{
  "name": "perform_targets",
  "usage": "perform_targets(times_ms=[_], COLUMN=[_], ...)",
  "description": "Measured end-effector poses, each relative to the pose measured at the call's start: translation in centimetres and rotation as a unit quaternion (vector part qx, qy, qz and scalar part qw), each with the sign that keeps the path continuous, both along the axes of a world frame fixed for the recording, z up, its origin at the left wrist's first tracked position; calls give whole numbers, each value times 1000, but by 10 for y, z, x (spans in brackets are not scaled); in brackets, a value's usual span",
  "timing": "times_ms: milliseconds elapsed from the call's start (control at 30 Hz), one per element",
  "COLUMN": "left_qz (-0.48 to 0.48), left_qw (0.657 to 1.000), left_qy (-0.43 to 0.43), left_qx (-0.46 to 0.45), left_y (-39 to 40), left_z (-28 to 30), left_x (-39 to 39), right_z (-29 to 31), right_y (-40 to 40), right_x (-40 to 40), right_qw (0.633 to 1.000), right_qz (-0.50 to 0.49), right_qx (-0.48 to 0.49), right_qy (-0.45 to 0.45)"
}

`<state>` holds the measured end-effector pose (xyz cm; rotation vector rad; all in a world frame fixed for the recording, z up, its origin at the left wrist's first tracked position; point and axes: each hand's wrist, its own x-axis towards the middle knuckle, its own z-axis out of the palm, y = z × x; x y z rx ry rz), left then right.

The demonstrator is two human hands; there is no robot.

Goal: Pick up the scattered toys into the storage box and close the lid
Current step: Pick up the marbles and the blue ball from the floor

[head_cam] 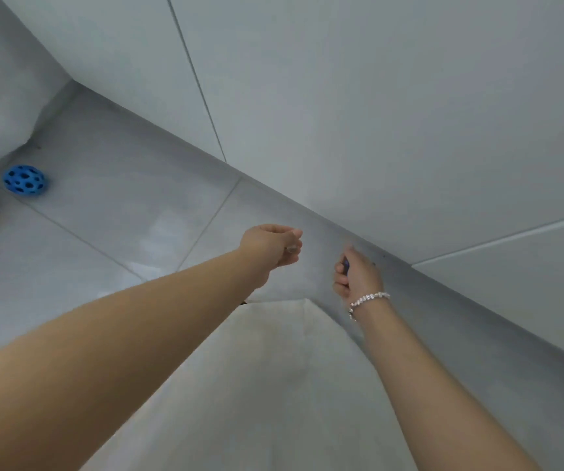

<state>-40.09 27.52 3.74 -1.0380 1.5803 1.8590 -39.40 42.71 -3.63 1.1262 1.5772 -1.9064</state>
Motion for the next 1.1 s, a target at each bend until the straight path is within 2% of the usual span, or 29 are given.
perform_targets(times_ms=[67,133,200,367,500,667,800,933,1100], left_qz=[12,31,49,65,78,81,70,37,33], left_qw=[1000,999,998,996,994,993,993,996,997], left_qy=[-12,-20,-26,-39,-41,-37,-38,-37,-28], left_qx=[10,23,37,44,58,76,87,74,69], left_y=[21,38,50,52,46,44,44,28,-36], left_z=[-19,-35,-44,-54,-59,-59,-56,-39,14], left_x=[1,2,4,8,8,9,12,12,1], right_z=[-23,-38,-46,-54,-59,-61,-59,-44,3], right_y=[22,38,46,50,49,44,42,23,-32], right_x=[6,12,16,11,1,4,8,14,5], right_qw=[990,962,936,893,865,853,860,901,926], right_qz=[25,54,87,181,216,208,205,212,231], right_qx=[135,266,341,412,451,477,466,363,252], right_qy=[11,21,19,-9,-26,-36,-13,103,162])
